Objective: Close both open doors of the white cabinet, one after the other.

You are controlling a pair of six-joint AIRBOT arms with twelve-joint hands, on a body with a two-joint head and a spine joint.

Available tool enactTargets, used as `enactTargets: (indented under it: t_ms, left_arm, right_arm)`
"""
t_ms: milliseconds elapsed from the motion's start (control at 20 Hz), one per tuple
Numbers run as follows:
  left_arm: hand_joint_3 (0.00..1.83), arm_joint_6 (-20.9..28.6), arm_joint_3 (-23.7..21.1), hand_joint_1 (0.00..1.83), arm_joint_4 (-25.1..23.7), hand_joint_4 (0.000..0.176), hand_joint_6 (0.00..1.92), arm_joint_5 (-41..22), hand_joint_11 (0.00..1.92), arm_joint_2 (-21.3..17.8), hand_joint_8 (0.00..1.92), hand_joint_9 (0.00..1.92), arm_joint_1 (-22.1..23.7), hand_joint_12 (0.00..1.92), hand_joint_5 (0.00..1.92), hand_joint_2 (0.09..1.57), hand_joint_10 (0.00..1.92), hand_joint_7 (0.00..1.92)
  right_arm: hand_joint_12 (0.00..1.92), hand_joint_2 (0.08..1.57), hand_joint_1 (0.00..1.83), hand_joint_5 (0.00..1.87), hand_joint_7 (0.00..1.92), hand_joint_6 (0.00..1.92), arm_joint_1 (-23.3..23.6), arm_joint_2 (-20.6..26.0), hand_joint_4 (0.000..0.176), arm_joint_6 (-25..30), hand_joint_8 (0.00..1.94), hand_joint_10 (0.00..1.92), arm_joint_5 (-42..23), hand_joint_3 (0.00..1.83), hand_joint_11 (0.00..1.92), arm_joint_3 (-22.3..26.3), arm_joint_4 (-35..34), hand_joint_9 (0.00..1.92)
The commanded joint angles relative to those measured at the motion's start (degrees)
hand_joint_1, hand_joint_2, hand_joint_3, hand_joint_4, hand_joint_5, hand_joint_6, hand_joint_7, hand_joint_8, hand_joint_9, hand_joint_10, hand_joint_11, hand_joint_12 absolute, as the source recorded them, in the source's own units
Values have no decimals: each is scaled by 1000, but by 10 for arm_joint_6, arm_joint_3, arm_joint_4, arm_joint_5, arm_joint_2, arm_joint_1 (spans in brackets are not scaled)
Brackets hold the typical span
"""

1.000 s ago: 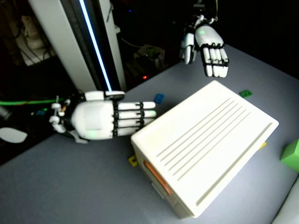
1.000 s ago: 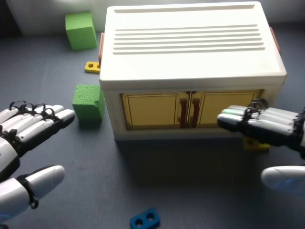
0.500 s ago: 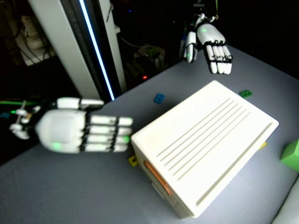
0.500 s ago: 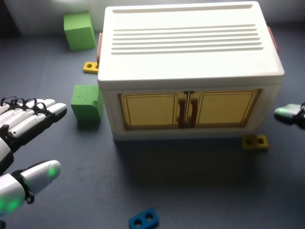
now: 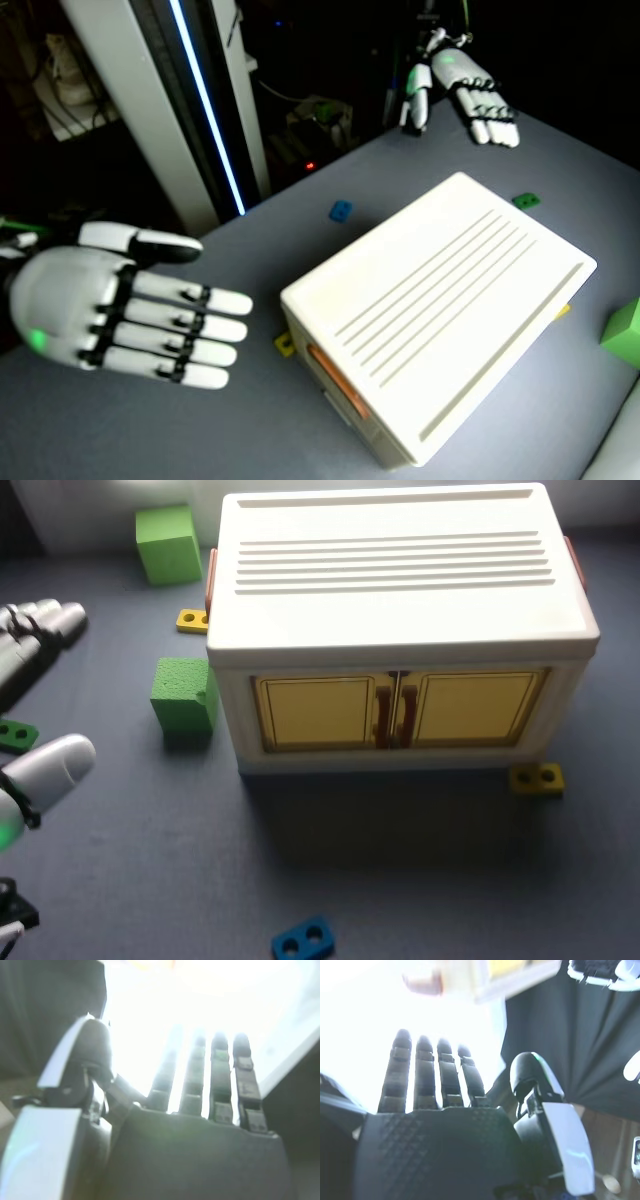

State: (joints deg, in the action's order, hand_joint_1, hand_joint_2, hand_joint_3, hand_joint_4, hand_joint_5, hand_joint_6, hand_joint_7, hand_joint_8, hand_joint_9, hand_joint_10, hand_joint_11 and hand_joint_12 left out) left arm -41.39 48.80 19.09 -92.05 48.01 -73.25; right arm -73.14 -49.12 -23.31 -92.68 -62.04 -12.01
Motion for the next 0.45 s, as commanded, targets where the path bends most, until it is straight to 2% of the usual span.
enactTargets:
  t_ms: [0,50,100,150,200,250,300,350,400]
  left_arm:
    - [0,9,1,232,-9,0,7,-72,1,3,0,0,4,0,26,1442,0,0]
    - [0,12,2,492,-11,0,16,-72,0,2,0,0,5,0,65,1408,0,0]
    - [0,17,6,459,-16,40,8,-72,0,1,0,0,12,0,24,1408,0,0]
    - [1,23,11,128,-24,48,1,-72,0,-1,0,0,22,0,4,1453,0,0]
    - [0,19,13,25,-32,54,0,-72,0,-3,0,0,36,0,0,1425,0,0]
    - [0,12,14,103,-40,54,279,-72,0,-5,9,0,45,0,303,1376,0,88]
    - [0,3,16,152,-51,35,266,-72,0,-8,9,47,66,0,319,1302,7,216]
    - [0,-5,18,179,-61,29,630,-72,0,-11,3,109,84,0,483,1363,3,279]
    - [2,-9,20,411,-67,147,1663,-72,0,-12,125,336,96,0,344,1484,84,560]
  right_arm:
    - [9,1479,480,114,55,2,15,2,0,1,4,4,-83,0,75,-1,-15,39]
    - [20,1452,484,116,82,2,35,2,0,-5,13,12,-83,0,101,-4,-5,62]
    - [39,1389,489,120,131,1,51,2,0,-5,9,10,-83,0,167,-7,5,115]
    - [50,1357,480,119,163,0,67,2,0,-5,15,15,-83,0,201,-10,16,142]
    - [46,1314,574,122,262,0,82,2,38,-5,13,12,-83,0,232,-11,27,202]
    - [32,1333,580,259,294,14,96,2,0,-5,5,7,-83,0,240,-12,38,238]
    - [20,1318,600,353,293,12,113,2,0,-6,1,4,-83,0,245,-11,52,259]
    - [3,1282,590,337,262,2,135,2,0,-8,0,0,-83,0,144,-10,66,218]
    - [9,1230,805,308,222,0,145,2,0,-9,0,0,-83,0,147,-10,75,202]
